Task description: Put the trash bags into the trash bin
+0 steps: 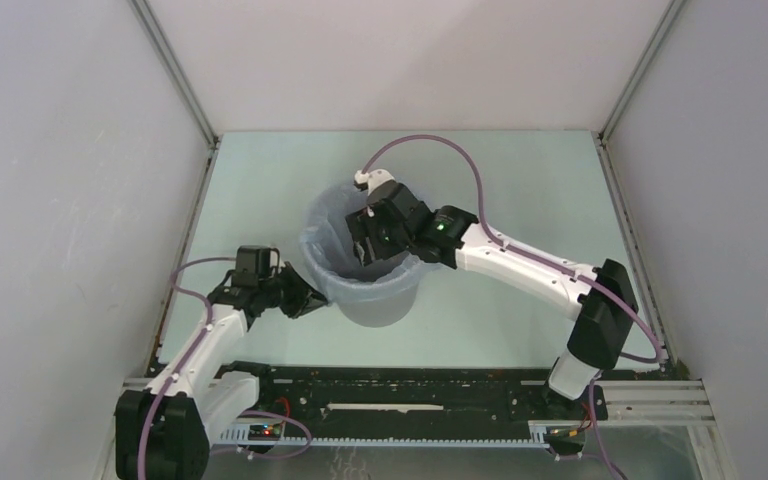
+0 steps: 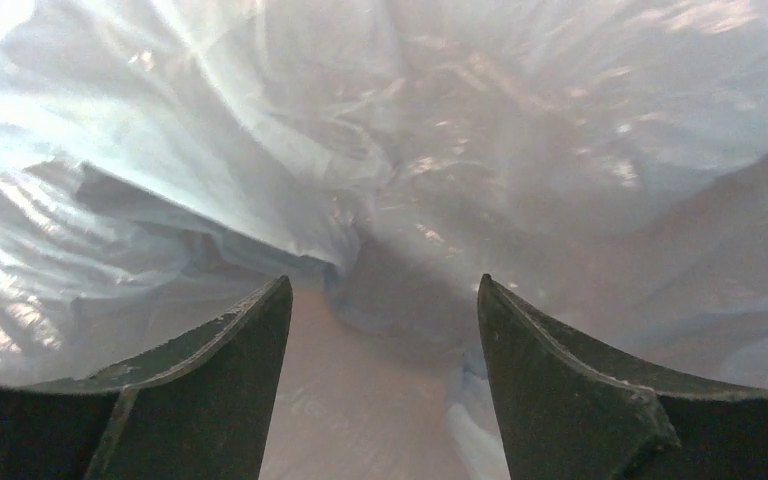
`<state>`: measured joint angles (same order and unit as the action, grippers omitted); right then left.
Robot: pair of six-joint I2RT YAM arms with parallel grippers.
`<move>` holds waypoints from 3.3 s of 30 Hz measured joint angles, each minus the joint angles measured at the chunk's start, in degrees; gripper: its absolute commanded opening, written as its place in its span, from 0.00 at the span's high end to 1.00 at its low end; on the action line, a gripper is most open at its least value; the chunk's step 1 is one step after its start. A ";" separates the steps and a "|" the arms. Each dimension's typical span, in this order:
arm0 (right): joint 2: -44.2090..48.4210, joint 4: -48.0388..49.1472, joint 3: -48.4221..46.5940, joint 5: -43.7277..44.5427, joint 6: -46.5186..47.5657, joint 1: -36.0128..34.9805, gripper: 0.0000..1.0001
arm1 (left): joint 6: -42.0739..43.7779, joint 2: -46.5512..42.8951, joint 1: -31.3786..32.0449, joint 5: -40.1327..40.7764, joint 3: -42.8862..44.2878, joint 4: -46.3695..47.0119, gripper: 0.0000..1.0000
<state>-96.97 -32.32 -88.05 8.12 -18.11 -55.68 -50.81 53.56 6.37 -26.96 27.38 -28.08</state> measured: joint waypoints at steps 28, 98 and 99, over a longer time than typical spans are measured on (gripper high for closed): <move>-15.04 12.02 -10.01 -1.25 -1.27 1.64 0.25 | -0.26 4.72 0.02 -0.04 0.00 1.05 0.98; 40.09 -23.85 -23.76 -3.65 -1.46 20.79 0.00 | 10.45 -19.96 0.15 23.85 59.71 -26.91 0.02; 40.72 -24.72 -25.31 -3.23 -1.44 20.79 0.00 | 11.54 -17.94 0.15 23.85 64.61 -26.93 0.01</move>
<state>-56.25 -57.04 -113.36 4.89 -19.55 -34.89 -39.27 35.62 6.52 -3.11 91.98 -55.00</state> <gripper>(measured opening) 0.997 0.959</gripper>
